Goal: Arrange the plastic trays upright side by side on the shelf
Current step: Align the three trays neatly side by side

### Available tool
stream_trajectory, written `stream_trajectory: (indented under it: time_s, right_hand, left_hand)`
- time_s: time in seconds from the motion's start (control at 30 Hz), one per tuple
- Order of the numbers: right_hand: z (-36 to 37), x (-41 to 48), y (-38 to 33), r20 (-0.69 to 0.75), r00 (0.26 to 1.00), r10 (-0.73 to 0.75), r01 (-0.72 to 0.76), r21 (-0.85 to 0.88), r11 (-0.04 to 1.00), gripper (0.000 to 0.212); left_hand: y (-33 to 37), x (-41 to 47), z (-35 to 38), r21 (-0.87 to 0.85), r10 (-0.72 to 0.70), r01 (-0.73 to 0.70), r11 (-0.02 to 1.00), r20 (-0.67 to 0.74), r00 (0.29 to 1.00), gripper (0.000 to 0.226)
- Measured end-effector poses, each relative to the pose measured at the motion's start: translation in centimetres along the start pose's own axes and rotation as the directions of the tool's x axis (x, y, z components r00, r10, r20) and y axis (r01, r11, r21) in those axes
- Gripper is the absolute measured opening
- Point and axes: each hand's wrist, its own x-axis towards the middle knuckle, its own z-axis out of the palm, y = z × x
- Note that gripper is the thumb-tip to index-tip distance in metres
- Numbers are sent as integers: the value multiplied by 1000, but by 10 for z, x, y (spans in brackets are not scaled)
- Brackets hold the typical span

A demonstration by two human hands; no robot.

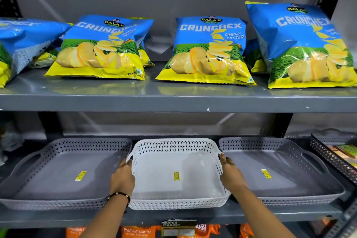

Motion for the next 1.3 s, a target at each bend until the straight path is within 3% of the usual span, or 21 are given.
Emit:
stream_trajectory:
  time_s: [1.3]
  right_hand:
    - [-7,-17,0,17,1000,-1,1,-8,1000,76]
  left_hand:
    - [-4,-7,-5,13,21,-21,1000,30,999,60]
